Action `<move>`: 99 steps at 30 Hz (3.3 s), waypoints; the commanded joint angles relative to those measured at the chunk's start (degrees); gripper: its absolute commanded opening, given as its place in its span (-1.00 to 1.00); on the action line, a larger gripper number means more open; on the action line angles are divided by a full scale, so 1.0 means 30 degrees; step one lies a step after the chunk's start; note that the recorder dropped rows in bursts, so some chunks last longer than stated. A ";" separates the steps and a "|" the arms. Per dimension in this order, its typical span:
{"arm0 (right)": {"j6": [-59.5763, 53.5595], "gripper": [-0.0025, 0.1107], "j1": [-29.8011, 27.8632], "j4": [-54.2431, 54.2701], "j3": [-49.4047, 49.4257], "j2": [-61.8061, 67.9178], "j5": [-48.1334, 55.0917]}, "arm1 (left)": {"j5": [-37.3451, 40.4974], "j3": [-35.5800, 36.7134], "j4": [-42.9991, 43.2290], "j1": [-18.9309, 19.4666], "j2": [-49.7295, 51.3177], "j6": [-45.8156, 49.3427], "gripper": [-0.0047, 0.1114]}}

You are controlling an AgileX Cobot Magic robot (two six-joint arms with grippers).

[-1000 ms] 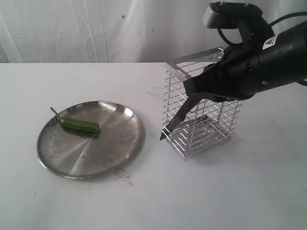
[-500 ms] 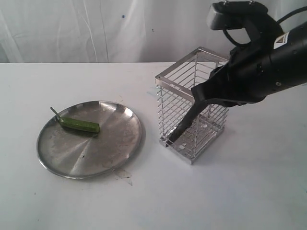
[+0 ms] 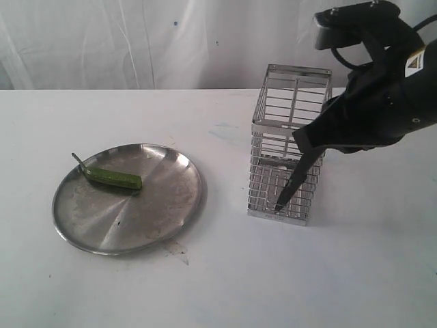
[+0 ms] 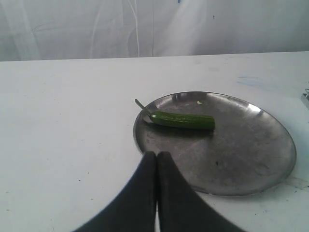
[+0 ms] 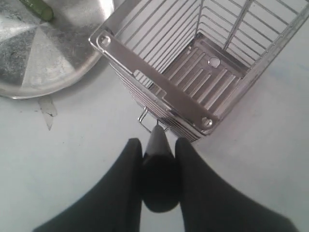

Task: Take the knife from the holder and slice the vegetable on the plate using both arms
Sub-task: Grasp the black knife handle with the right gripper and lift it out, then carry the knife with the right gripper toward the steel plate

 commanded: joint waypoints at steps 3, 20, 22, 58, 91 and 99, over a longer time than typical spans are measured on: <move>0.0025 -0.96 -0.0001 -0.0135 -0.0093 -0.1838 0.0224 | -0.0077 0.0094 -0.0199 -0.0132 -0.0078 0.0005 -0.92; -0.4145 -0.96 -0.0001 0.6478 -0.0093 -0.6427 0.2315 | -0.0077 0.0094 -0.0199 -0.0132 -0.0078 0.0005 -0.92; -0.4816 -0.96 -0.0001 0.7338 -0.0093 -0.6628 0.2216 | -0.0077 0.0094 -0.0199 -0.0132 -0.0078 0.0005 -0.92; -1.6198 -0.96 0.9321 1.7775 0.3091 0.6912 -1.4632 | -0.0077 0.0094 -0.0199 -0.0132 -0.0078 0.0005 -0.92; -1.6074 -0.96 0.7728 1.6885 0.3549 0.9464 -1.0642 | -0.0077 0.0094 -0.0199 -0.0132 -0.0078 0.0005 -0.92; -1.6037 -0.96 0.7567 1.5984 0.3549 0.9773 -1.0489 | -0.0077 0.0094 -0.0199 -0.0132 -0.0078 0.0005 -0.92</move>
